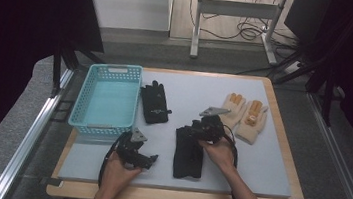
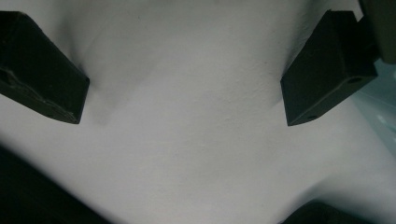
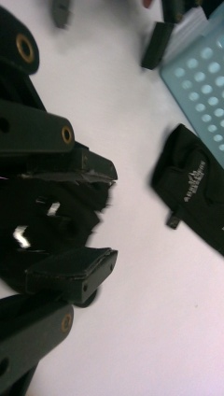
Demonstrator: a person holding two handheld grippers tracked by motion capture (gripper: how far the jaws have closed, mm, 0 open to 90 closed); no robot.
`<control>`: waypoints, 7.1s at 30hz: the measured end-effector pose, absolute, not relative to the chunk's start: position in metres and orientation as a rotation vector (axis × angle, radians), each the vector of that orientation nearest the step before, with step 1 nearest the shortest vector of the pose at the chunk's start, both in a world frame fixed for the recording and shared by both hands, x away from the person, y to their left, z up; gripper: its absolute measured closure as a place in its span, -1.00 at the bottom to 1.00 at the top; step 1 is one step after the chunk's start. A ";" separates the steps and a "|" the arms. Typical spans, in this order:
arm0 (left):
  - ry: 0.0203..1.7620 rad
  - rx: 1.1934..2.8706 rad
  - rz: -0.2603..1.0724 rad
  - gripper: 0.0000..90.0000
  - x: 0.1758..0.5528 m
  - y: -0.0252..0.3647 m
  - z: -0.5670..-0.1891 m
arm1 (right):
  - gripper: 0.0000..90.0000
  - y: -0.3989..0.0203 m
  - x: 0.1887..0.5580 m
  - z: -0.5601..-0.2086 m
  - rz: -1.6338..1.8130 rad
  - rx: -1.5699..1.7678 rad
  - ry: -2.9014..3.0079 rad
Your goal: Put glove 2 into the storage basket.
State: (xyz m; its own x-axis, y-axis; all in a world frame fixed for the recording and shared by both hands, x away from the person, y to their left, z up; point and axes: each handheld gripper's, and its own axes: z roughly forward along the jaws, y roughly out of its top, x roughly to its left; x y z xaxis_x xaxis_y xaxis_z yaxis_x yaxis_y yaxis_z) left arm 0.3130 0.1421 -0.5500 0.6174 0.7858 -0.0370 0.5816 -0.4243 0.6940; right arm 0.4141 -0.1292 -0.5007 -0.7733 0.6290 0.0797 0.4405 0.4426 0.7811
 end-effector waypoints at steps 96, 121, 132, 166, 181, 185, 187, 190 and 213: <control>1.067 2.155 0.387 -0.96 0.313 0.142 -0.550 | 0.95 -0.008 0.476 -0.476 1.106 0.724 2.575; 1.066 2.155 0.389 -0.96 0.313 0.142 -0.550 | 0.95 -0.111 0.392 -0.424 1.174 0.827 2.509; 1.068 2.155 0.387 -0.96 0.313 0.142 -0.550 | 0.94 -0.128 0.350 -0.442 1.135 0.881 2.539; 1.074 2.156 0.374 -0.97 0.314 0.143 -0.550 | 0.96 -0.181 0.355 -0.497 1.102 0.931 2.588; 1.087 2.163 0.388 -0.96 0.309 0.165 -0.549 | 0.96 -0.178 0.340 -0.527 1.129 0.895 2.655; 1.075 2.169 0.404 -0.96 0.309 0.168 -0.549 | 0.96 -0.170 0.338 -0.528 1.129 0.866 2.669; 1.081 2.173 0.422 -0.97 0.308 0.171 -0.548 | 0.96 -0.165 0.338 -0.528 1.132 0.853 2.672; 1.094 2.171 0.434 -0.97 0.306 0.176 -0.548 | 0.96 -0.158 0.338 -0.528 1.135 0.834 2.680; 1.173 2.122 0.416 -1.00 0.307 0.197 -0.552 | 0.88 -0.105 0.340 -0.531 1.147 0.723 2.718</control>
